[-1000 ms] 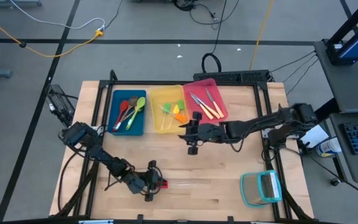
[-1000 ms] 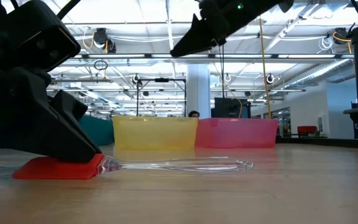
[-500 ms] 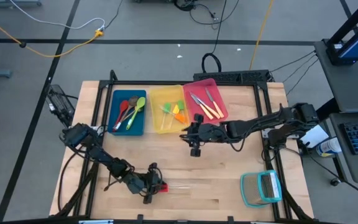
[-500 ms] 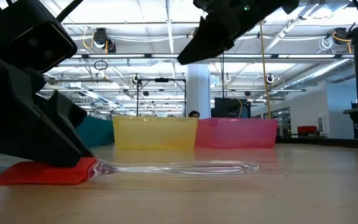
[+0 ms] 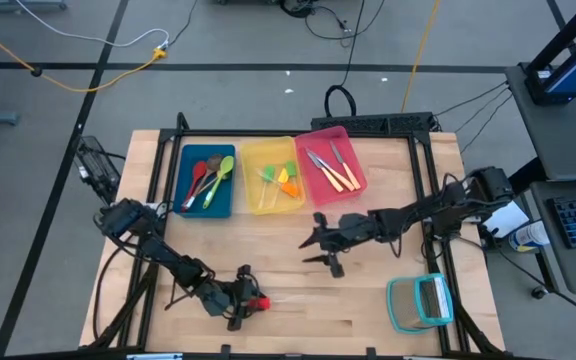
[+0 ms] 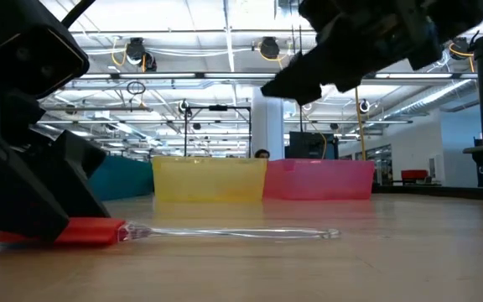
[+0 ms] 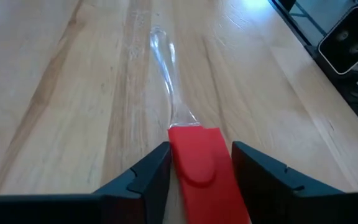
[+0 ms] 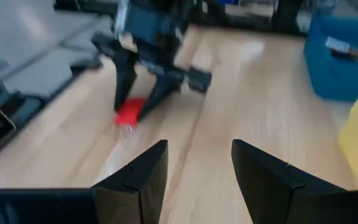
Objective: Pick & Place Kitchen Items
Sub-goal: Put the red spatula into the yellow bin
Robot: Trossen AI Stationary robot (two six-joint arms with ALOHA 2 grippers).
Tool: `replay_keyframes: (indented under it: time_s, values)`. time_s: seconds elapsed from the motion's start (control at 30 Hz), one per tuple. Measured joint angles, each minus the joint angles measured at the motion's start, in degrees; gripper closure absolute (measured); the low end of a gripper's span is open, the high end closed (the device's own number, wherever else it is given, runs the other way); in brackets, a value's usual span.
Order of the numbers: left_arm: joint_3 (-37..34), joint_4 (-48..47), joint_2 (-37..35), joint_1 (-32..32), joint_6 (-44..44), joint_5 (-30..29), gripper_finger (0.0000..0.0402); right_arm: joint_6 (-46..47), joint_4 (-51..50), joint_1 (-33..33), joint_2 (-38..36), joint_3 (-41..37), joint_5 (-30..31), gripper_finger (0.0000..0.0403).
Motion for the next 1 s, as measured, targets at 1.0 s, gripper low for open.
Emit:
replay_keyframes:
  time_s: [1.0]
  values:
    - [-0.2,-0.9,0.1,4.9,11.9,-1.2,0.0323,22.6,21.1,11.8,23.1,-0.4,-1.4,0.0168]
